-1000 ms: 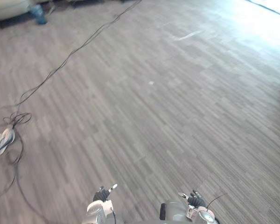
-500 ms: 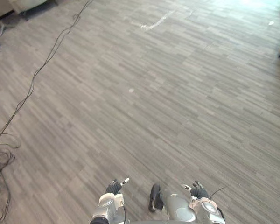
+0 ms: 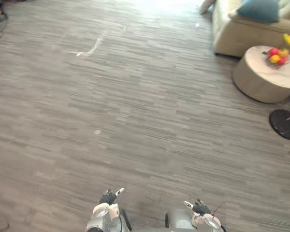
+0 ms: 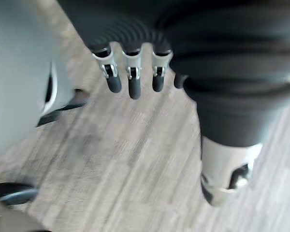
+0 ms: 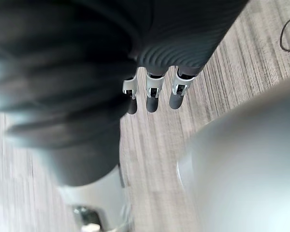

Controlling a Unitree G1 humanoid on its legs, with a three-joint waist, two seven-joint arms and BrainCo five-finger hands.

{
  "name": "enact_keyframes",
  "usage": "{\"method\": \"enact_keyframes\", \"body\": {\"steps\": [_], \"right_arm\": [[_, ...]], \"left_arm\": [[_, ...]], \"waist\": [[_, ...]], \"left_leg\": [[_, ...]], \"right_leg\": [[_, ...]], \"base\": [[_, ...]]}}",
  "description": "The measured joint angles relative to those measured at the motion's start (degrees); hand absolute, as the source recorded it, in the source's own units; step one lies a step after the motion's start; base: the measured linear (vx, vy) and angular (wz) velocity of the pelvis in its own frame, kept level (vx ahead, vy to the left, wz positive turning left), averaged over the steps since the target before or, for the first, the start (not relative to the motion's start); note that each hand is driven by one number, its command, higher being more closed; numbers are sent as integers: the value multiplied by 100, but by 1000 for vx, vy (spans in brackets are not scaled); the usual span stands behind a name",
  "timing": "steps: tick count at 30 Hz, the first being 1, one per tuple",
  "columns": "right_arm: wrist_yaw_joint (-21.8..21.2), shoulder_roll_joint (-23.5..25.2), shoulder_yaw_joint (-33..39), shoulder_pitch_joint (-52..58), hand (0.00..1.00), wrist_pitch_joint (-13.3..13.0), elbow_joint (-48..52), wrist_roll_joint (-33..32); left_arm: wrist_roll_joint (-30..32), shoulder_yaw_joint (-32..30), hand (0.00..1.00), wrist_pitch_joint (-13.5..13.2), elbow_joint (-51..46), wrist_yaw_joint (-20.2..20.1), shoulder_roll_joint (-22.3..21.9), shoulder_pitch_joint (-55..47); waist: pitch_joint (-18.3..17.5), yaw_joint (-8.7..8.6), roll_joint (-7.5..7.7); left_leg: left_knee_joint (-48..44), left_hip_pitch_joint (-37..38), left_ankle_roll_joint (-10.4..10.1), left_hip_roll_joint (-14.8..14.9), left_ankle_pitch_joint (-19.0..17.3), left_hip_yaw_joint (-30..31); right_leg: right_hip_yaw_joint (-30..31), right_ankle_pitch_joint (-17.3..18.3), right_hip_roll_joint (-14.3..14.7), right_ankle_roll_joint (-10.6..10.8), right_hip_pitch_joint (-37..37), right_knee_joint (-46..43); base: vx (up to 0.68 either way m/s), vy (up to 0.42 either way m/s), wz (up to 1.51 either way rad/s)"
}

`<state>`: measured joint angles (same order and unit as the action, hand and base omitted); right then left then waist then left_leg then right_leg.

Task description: Pick up cushions and gather them together orderly.

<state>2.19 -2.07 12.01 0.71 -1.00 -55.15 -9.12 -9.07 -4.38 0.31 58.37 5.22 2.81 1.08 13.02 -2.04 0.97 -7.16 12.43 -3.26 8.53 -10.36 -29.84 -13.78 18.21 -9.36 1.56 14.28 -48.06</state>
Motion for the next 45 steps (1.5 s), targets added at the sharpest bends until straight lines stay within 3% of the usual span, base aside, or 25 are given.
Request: {"method": "enact_keyframes", "body": {"steps": [2, 4, 5, 6, 7, 9, 11, 13, 15, 18, 21, 22, 24, 26, 27, 29, 30, 31, 34, 37, 39, 40, 41, 42, 45], "right_arm": [[-6, -11, -46, -107, 0, -11, 2, 8], [-3, -38, -35, -218, 0, -14, -4, 10], [-4, -33, -36, -217, 0, -10, -15, 10], [-10, -29, -38, -197, 0, -12, -59, 4], [-16, -157, 35, -260, 0, -24, -59, 8], [-38, -271, 249, -381, 0, -30, -46, 5], [-38, -248, 334, -296, 0, 0, 25, 5], [-32, -242, 285, -215, 0, 7, 43, 2], [6, -170, 79, -137, 0, 58, 56, -1], [13, -19, 14, -81, 0, 89, 51, 16], [27, -54, 108, -40, 0, 131, 31, 2], [20, -58, 123, -3, 0, 127, 26, 8], [20, -121, 96, 52, 0, 130, 9, 10], [17, -112, 23, 178, 0, 138, -92, 11], [16, -62, 15, 187, 0, 142, -108, 12], [-6, 38, -41, 194, 0, 134, -164, 22], [2, 40, -38, 121, 0, 127, -208, 15], [-4, 36, -20, 102, 0, 116, -201, 17], [-67, -146, -133, 34, 0, 50, -64, 50], [-117, -145, -114, 7, 0, -12, 134, 51], [-121, -132, -52, -6, 0, -9, 230, 31], [-121, -131, -37, 17, 0, -7, 246, 32], [-123, -139, 11, 25, 0, -5, 271, 31], [-115, -277, 29, 3, 0, -8, 326, 67], [-117, -252, 107, -17, 0, 21, 444, 63]], "left_arm": [[0, 149, 0, 6, 89, 3, 112, 89], [9, 225, 0, 5, 81, 3, 186, 176], [9, 250, 0, 7, 78, 1, 200, 161], [20, 304, 0, 12, 83, 3, 229, 110], [66, 309, 0, 15, 116, 1, 83, 100], [128, 300, 0, 10, 196, -28, -157, 128], [146, 201, 0, 2, 179, -28, -213, 119], [154, 87, 0, 1, 110, -38, -316, 118], [152, -135, 0, -9, -178, -52, -457, 18], [86, -148, 0, -40, -431, -52, -460, 35], [39, -168, 0, -179, -538, -66, -524, 30], [34, -243, 0, -190, -525, -58, -547, -20], [33, -245, 0, -220, -488, -53, -551, -37], [32, -236, 0, -202, -373, -51, -426, -32], [31, -227, 0, -191, -337, -51, -383, -24], [4, -225, 0, -135, -262, -45, -248, -10], [4, -106, 0, -105, -170, -44, -186, 12], [6, -59, 0, -94, -147, -45, -151, 33], [6, -3, 0, 10, 15, -12, -114, 6], [5, 27, 0, 5, 77, 10, -103, 66], [13, 86, 0, 15, 85, -5, -187, 102], [15, 56, 0, 17, 85, -10, -215, 77], [56, -119, 0, 12, 90, -21, -333, 31], [60, -152, 0, 5, 77, -40, -513, 26], [89, -155, 0, 22, 83, -73, -581, -18]], "waist": [[2, -78, -3], [67, -217, 64], [74, -240, 116], [88, -295, 246], [208, -397, -35], [277, -390, -406], [281, -434, -421], [279, -451, -433], [334, -379, -285], [330, -133, -190], [311, -13, -243], [271, -5, -300], [212, 1, -374], [-28, 126, -235], [-108, 103, -117], [-207, 114, 59], [-179, 101, 127], [-153, 72, 125], [-16, 11, -153], [-3, -114, -199], [45, -129, -103], [50, -128, -85], [67, -174, -110], [42, -139, -337], [3, -273, -463]], "left_leg": [[163, 164, 0, -39, -1, -75], [410, 422, 0, -246, -1, -31], [439, 493, 0, -318, -1, 18], [463, 691, -61, -510, -38, 147], [495, 968, -168, -407, -103, 294], [294, 1133, -590, -279, 389, 380], [-1439, 735, -921, 122, 725, 660], [-3328, -23, -961, 602, 1186, 945], [-5004, -1004, -738, 1149, 567, 564], [-4145, -1948, -322, 1154, 27, -13], [-2425, -2340, -315, 838, 84, 167], [-1130, -2348, -466, 513, 351, 503], [-474, -2452, -394, 404, 549, 702], [-460, -2418, 56, 95, 1340, 852], [-558, -2444, 162, -8, 1215, 818], [-858, -2338, 293, -172, 739, 629], [-734, -1990, 338, -323, 556, 582], [-652, -1795, 344, -378, 469, 592], [113, -359, 392, -453, 245, 621], [440, 101, 357, -413, 52, 738], [500, 377, 5, -458, -305, 870], [490, 482, -53, -475, -397, 913], [498, 778, -105, -418, -627, 1037], [403, 904, -15, -365, -602, 1027], [-1028, 530, -280, 5, -369, 1314]], "right_leg": [[-457, -135, 67, -117, 410, 867], [-621, -1318, 335, -150, 759, 3090], [-590, -1565, 343, -154, 748, 3488], [-403, -2187, 331, -378, 734, 3990], [-211, -2684, 491, -766, 596, 3763], [-80, -2005, 619, -800, 770, 2853], [32, -1316, 686, -679, 512, 2428], [54, -1112, 796, -674, 111, 2574], [218, -903, 938, -793, -777, 3036], [509, -809, 935, -733, -1544, 3599], [793, -661, 881, -485, -1983, 3830], [922, -543, 817, -326, -2255, 3971], [1048, -427, 811, -161, -2527, 4142], [1317, -195, 527, 178, -2869, 4209], [1322, -177, 390, 222, -2816, 4092], [1452, -289, 128, 434, -2208, 2674], [1489, -691, -29, 977, -1609, 1101], [1473, -804, -82, 1105, -1338, 507], [642, -222, -123, 219, -561, -494], [287, -163, 123, 48, 256, 617], [380, -1097, 171, 114, 669, 2603], [480, -1297, 173, 131, 668, 2963], [668, -2072, 224, 28, 583, 2828], [702, -1465, 290, -76, 782, 2088], [463, -625, 225, -191, 592, 1432]], "base": [[444, 144, -15], [493, 47, 24], [482, -25, 26], [620, -55, 20], [719, -66, -4], [610, -97, -51], [518, -143, -36], [415, -78, -14], [499, -53, -23], [347, 5, -41], [536, 134, -64], [386, 163, -49], [512, 277, -55], [735, 397, -63], [686, 319, -44], [679, 329, -23], [571, 292, -8], [539, 237, 5], [505, 176, 2], [498, 4, 32], [525, -156, 48], [437, -155, 49], [595, -172, 34], [590, -164, 24], [561, -240, 26]]}}
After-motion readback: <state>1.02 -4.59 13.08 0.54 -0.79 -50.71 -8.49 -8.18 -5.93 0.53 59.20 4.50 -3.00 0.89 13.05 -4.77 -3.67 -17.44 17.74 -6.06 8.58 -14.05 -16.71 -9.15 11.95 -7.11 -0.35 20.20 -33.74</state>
